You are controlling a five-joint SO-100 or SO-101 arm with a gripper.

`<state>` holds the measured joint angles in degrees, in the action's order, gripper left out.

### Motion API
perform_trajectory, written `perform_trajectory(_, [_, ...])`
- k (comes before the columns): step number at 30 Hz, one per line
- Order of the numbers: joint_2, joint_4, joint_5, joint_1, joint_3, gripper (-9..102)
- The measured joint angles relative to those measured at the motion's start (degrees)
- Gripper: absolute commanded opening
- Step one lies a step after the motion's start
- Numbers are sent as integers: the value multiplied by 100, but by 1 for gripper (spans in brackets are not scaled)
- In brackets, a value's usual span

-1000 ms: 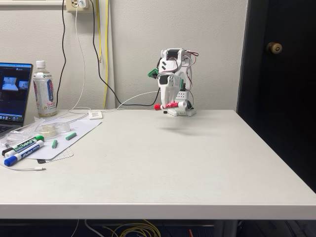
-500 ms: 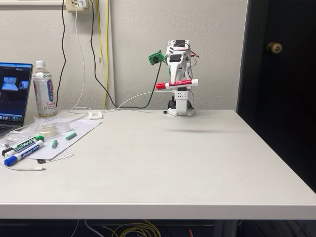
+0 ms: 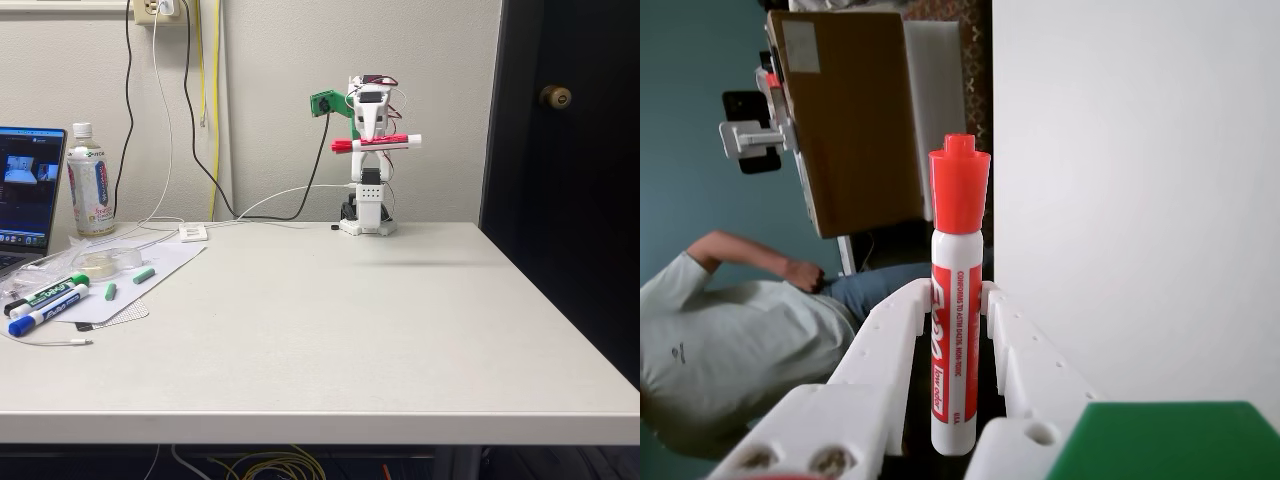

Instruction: Pick up the red marker.

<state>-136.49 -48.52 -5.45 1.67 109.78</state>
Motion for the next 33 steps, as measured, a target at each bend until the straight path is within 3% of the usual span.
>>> perform_trajectory(7, [-1362, 738, 246, 264, 1415, 2])
perform_trajectory(33, [-2276, 747, 264, 352, 1960, 2])
